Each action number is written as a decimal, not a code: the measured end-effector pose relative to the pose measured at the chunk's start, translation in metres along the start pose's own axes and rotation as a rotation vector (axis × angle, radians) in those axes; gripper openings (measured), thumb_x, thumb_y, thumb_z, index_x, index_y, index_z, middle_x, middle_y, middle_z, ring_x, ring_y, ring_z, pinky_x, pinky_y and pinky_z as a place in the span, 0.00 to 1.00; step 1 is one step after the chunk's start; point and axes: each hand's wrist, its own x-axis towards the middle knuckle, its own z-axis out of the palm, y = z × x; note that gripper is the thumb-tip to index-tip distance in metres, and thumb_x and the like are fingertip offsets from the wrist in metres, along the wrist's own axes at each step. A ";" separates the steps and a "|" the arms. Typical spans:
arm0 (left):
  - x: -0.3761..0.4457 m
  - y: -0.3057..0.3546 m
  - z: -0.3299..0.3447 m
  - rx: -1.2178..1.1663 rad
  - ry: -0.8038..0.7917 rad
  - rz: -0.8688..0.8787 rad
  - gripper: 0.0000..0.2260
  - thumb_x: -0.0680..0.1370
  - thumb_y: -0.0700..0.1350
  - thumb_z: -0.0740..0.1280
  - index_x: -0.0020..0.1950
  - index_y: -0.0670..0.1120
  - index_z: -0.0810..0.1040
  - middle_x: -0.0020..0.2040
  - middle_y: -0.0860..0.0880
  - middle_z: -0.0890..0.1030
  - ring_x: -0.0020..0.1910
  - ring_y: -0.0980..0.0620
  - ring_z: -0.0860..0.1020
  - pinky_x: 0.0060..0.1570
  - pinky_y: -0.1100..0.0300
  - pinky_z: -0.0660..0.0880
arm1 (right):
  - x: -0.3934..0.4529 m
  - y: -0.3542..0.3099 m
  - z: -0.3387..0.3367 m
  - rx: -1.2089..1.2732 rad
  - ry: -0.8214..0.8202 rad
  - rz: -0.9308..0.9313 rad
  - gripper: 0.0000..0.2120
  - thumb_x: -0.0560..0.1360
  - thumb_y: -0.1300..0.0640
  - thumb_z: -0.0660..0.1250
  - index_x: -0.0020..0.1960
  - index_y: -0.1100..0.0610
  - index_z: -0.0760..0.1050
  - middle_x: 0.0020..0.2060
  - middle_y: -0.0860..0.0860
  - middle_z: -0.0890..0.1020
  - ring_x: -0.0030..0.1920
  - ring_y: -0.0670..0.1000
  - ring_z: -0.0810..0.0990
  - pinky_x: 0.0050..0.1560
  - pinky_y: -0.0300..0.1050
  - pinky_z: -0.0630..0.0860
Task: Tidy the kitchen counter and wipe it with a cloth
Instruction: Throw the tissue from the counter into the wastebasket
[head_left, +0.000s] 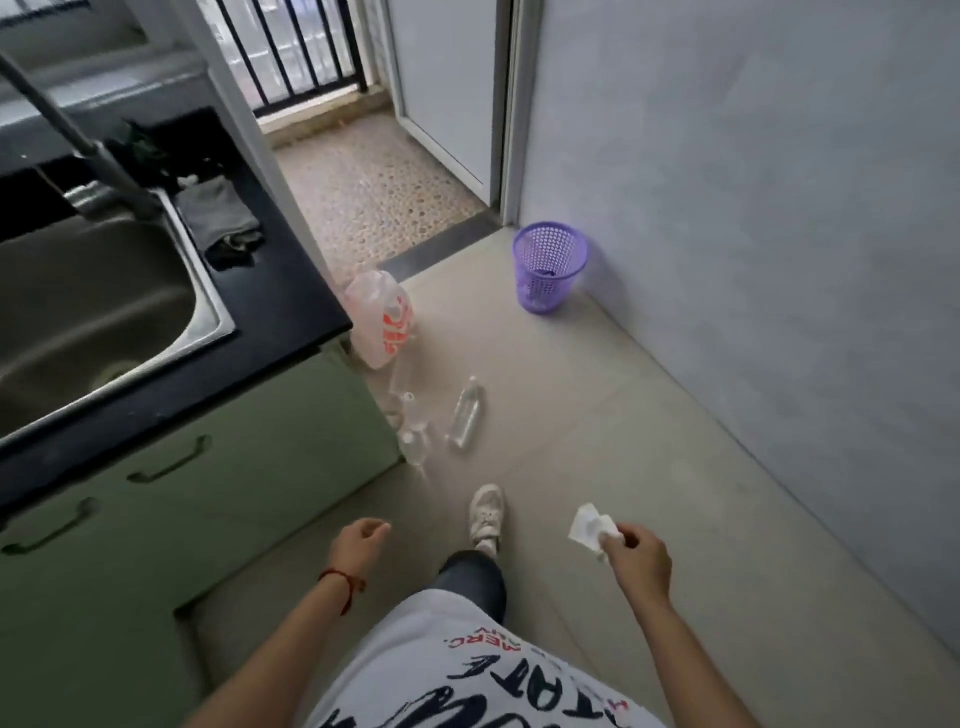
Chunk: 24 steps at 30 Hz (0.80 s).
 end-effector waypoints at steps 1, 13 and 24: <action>0.014 0.011 0.001 0.004 -0.004 -0.010 0.12 0.77 0.43 0.63 0.55 0.39 0.79 0.54 0.40 0.82 0.49 0.42 0.78 0.43 0.58 0.73 | 0.017 -0.016 0.001 0.004 0.011 -0.007 0.08 0.69 0.64 0.69 0.47 0.64 0.80 0.38 0.57 0.80 0.41 0.55 0.77 0.42 0.42 0.68; 0.161 0.257 0.029 0.077 -0.144 0.055 0.13 0.77 0.41 0.61 0.32 0.47 0.74 0.37 0.43 0.76 0.40 0.47 0.74 0.40 0.57 0.68 | 0.174 -0.163 -0.034 0.052 0.101 0.020 0.06 0.71 0.63 0.68 0.47 0.62 0.79 0.38 0.55 0.79 0.41 0.56 0.76 0.42 0.42 0.67; 0.236 0.444 0.077 -0.084 -0.094 0.126 0.12 0.78 0.39 0.60 0.56 0.32 0.76 0.33 0.49 0.74 0.31 0.54 0.70 0.31 0.63 0.65 | 0.328 -0.220 -0.072 -0.013 0.045 0.091 0.04 0.70 0.62 0.68 0.44 0.61 0.79 0.37 0.56 0.79 0.42 0.59 0.78 0.41 0.45 0.70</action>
